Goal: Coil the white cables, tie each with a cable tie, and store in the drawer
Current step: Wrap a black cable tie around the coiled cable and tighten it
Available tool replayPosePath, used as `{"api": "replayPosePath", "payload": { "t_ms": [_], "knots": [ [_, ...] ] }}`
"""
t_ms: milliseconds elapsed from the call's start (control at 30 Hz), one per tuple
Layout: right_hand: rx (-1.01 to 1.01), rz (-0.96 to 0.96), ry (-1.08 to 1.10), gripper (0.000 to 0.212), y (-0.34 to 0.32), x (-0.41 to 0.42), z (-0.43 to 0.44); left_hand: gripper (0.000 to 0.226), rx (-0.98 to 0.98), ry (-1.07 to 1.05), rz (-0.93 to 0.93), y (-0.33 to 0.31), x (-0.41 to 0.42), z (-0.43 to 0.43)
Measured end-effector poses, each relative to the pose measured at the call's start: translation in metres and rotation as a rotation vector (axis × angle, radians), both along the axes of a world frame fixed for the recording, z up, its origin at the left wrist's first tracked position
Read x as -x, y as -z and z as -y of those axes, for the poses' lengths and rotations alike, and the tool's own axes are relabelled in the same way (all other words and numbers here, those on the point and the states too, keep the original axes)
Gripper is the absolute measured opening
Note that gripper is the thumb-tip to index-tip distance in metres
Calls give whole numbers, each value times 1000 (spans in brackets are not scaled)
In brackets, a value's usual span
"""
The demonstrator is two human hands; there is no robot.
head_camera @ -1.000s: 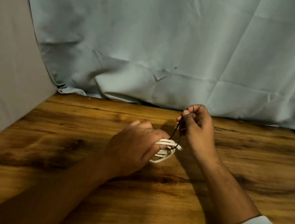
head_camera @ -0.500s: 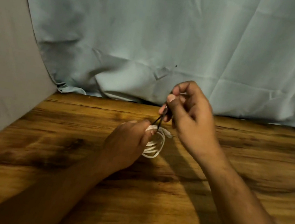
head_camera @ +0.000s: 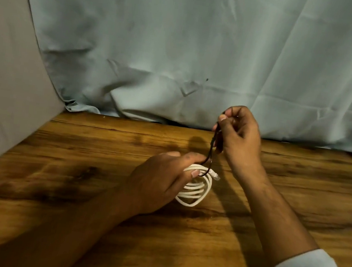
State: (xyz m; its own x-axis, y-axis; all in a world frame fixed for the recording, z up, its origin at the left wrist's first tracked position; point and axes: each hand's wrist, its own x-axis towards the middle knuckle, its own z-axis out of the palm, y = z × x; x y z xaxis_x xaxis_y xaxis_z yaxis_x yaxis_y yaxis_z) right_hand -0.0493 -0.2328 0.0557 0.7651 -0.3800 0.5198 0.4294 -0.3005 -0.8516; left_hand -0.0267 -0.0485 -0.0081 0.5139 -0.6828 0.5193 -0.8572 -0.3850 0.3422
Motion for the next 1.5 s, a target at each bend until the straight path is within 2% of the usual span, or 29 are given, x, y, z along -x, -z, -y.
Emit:
{"api": "replayPosePath", "payload": {
  "t_ms": [67,200,300,500,600,700,967,1133,1333,1500],
  "knots": [
    [-61,-36,-13,9,5,-5,1,42,23,7,-15,1,-1,-1],
    [-291,-145,-191,8,6,-5,-3,37,74,-76,-36,6,-11,-5],
    [-356,-108,-266,12,-6,0,-3,40,107,-122,-53,8,-17,-10],
    [-192,-49,-308,5,-25,7,-13,57,134,-104,-110,1,-16,-12],
    [-74,-111,-353,2,-31,11,-22,63,143,-116,-110,0,-20,-15],
    [-65,-194,-393,8,-31,14,-28,64,134,-142,-17,1,-21,-18],
    [43,-186,-301,8,-30,16,-25,56,49,-191,189,0,-18,-17],
    [89,-157,-248,11,-32,18,-24,45,44,-207,187,0,-19,-19],
    [35,-42,-199,8,-47,21,-21,42,17,-153,202,-3,-12,-15],
    [-128,121,-183,4,-63,23,-15,41,1,-152,202,-1,-16,-18]
  ]
}}
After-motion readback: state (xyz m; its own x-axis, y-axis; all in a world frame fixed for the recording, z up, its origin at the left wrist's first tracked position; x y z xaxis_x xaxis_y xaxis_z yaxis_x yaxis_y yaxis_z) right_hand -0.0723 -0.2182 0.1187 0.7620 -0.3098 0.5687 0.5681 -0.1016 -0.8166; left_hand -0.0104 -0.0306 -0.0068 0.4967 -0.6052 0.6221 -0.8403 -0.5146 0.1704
